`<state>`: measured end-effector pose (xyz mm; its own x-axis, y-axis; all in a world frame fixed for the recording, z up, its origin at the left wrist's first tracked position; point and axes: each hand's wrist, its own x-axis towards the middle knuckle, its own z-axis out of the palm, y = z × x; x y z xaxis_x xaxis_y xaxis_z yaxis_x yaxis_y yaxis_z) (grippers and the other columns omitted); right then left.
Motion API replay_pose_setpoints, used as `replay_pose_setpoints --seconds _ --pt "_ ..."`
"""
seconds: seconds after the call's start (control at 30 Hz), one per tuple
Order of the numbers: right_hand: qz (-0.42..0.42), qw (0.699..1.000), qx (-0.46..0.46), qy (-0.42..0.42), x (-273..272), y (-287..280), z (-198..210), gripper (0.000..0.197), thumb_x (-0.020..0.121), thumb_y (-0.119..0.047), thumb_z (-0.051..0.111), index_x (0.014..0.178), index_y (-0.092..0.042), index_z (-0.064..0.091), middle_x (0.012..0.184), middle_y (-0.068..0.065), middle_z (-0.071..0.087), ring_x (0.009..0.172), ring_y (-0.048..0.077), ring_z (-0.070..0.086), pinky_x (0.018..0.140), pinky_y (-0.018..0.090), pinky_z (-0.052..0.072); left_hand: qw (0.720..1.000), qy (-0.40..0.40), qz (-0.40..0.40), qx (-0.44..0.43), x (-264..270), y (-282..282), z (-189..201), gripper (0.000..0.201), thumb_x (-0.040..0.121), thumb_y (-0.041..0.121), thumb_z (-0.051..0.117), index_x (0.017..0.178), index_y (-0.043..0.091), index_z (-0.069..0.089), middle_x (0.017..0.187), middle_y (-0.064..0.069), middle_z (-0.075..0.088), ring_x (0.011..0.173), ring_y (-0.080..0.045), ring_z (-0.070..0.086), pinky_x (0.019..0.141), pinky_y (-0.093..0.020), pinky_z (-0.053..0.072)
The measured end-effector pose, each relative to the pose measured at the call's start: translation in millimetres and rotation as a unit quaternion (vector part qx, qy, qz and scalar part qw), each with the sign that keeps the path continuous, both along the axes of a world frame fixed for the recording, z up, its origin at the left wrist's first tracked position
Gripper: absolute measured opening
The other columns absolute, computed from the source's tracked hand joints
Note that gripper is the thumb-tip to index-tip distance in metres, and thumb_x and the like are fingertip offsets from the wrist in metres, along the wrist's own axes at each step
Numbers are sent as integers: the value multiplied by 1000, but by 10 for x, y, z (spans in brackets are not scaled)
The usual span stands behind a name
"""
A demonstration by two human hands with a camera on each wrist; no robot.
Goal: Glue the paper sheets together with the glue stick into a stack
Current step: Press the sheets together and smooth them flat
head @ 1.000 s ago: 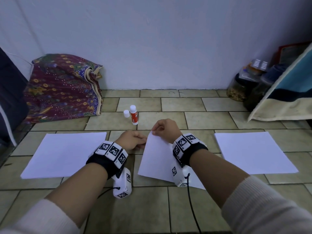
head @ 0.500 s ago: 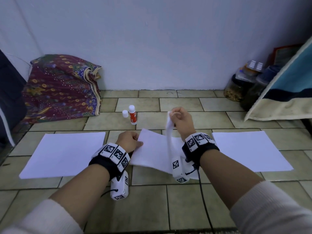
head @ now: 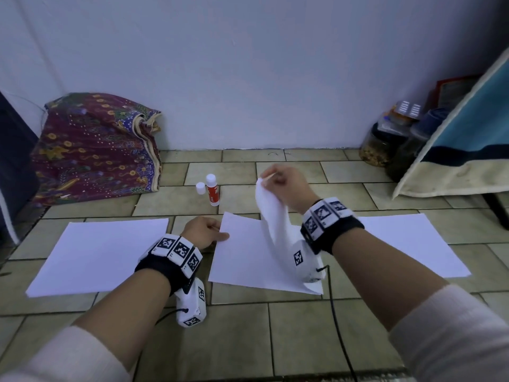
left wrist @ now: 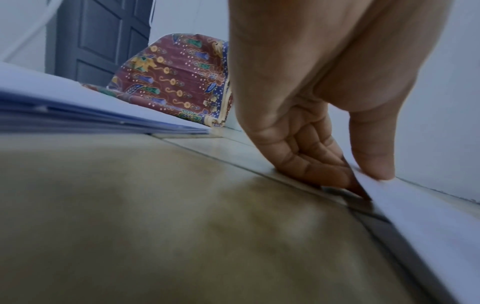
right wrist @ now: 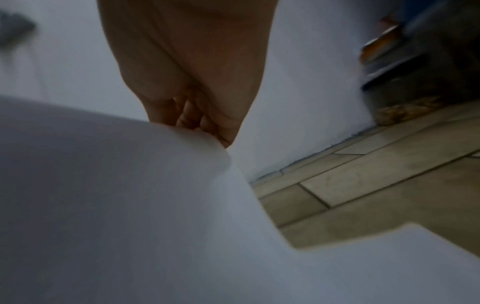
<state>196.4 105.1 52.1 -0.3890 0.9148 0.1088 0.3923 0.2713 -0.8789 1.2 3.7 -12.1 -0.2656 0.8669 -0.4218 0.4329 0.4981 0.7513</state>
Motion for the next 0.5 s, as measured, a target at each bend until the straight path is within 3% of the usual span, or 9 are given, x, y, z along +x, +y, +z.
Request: replay_pose_setpoints --seconds 0.07,0.17,0.3,0.37,0.5 --pt "41 995 1 -91 -121 -111 -159 10 87 -7 63 90 -16 65 62 -10 56 54 -2 47 51 10 33 1000 -16 1 6 -25 -14 1 6 83 10 73 87 11 68 75 -2 65 87 -28 65 94 -41 51" --pt "75 986 -7 -149 -281 -226 -345 8 86 -12 67 93 -10 65 74 -1 59 68 9 53 59 16 41 1000 -20 -19 3 -41 -37 51 16 83 4 71 97 8 70 87 -3 70 90 -23 66 92 -35 50" --pt "92 977 -14 -190 -469 -316 -414 17 84 -12 70 98 -6 64 77 1 54 74 16 52 66 22 40 991 -135 -24 12 10 -86 114 33 85 -14 54 113 1 63 94 -10 71 80 -18 67 70 -22 54" --pt "85 976 -10 -202 -528 -329 -436 18 85 -12 69 101 -6 62 83 4 55 77 17 53 70 24 41 987 -160 -4 14 86 -114 152 30 91 -7 46 108 8 65 92 -10 71 75 -17 66 62 -21 55" --pt "54 979 -30 -193 -567 -322 -490 20 87 -11 67 105 -5 61 87 7 56 79 20 55 71 28 45 984 -173 32 17 134 -130 157 23 97 7 43 103 14 64 88 -10 67 73 -20 63 61 -24 54"
